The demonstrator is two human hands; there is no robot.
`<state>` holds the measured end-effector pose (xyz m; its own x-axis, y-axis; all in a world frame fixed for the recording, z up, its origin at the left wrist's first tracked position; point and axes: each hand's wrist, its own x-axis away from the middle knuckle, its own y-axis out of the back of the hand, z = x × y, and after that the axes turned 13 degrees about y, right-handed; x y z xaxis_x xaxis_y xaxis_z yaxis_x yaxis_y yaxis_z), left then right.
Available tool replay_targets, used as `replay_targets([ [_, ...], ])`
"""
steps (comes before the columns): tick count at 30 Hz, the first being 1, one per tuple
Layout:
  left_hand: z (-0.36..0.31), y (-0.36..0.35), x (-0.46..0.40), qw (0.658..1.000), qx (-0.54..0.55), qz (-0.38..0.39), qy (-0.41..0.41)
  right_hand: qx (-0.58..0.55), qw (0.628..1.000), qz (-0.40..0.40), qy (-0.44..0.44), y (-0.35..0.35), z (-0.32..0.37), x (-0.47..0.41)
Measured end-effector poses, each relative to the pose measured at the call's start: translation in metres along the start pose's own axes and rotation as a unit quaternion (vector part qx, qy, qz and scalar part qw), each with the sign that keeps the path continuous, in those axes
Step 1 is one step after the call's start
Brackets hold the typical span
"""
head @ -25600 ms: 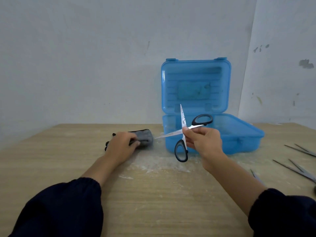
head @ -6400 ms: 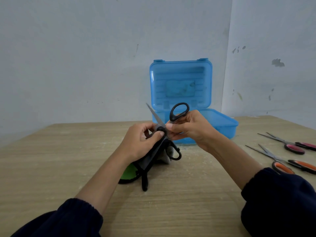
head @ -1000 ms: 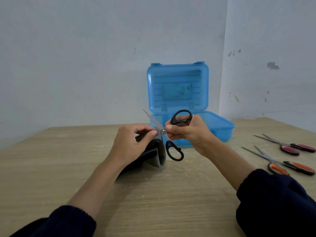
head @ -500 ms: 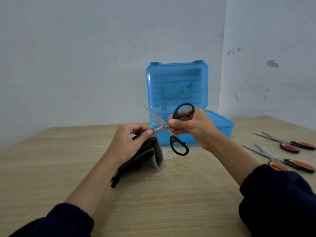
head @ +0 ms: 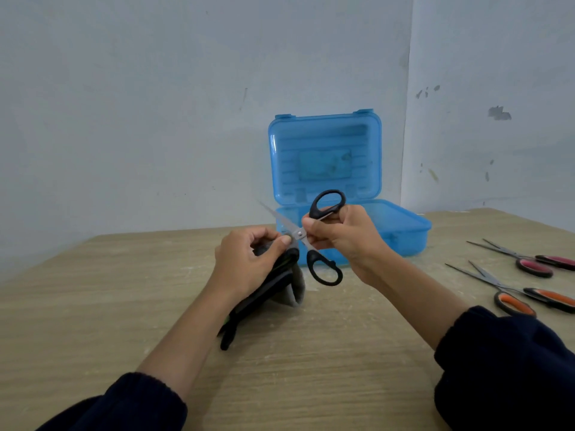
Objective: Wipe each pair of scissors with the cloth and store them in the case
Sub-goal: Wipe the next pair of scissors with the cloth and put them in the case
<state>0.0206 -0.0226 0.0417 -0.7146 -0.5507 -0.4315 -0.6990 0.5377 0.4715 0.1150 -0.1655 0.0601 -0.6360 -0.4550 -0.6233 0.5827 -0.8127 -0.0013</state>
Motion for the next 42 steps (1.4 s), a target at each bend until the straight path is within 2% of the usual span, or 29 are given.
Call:
replay_targets([
  [4,0.002,0.003,0.001,0.998,0.045,0.017,0.033,0.005,1.000,0.002,-0.020,0.011,0.004,-0.005],
  [7,0.004,0.004,-0.002,0.993,0.095,-0.017,0.074,0.001,1.000,-0.010,-0.023,0.021,0.010,-0.010],
  [10,0.004,0.006,-0.003,0.972,0.188,-0.060,0.126,0.083,0.994,0.066,-0.020,0.029,0.019,-0.012],
  [15,-0.002,0.008,-0.002,0.947,0.269,-0.088,0.152,0.244,0.951,0.191,0.006,0.040,0.027,-0.012],
  [17,-0.005,0.004,0.001,0.955,0.255,-0.050,0.144,0.275,0.936,0.219,0.018,0.038,0.026,-0.012],
  [21,-0.013,-0.004,0.008,0.983,0.164,0.020,0.083,0.257,0.937,0.232,0.041,0.024,0.020,-0.009],
  [27,-0.015,0.000,0.009,0.997,0.045,0.066,0.005,0.252,0.947,0.177,0.090,0.015,0.012,-0.009],
  [36,-0.006,0.006,0.001,0.996,-0.065,0.061,0.003,0.219,0.962,0.136,0.090,0.007,0.002,-0.002],
  [42,-0.001,0.014,-0.004,0.999,-0.038,0.032,-0.001,0.196,0.970,0.125,0.071,0.024,0.009,-0.009],
])
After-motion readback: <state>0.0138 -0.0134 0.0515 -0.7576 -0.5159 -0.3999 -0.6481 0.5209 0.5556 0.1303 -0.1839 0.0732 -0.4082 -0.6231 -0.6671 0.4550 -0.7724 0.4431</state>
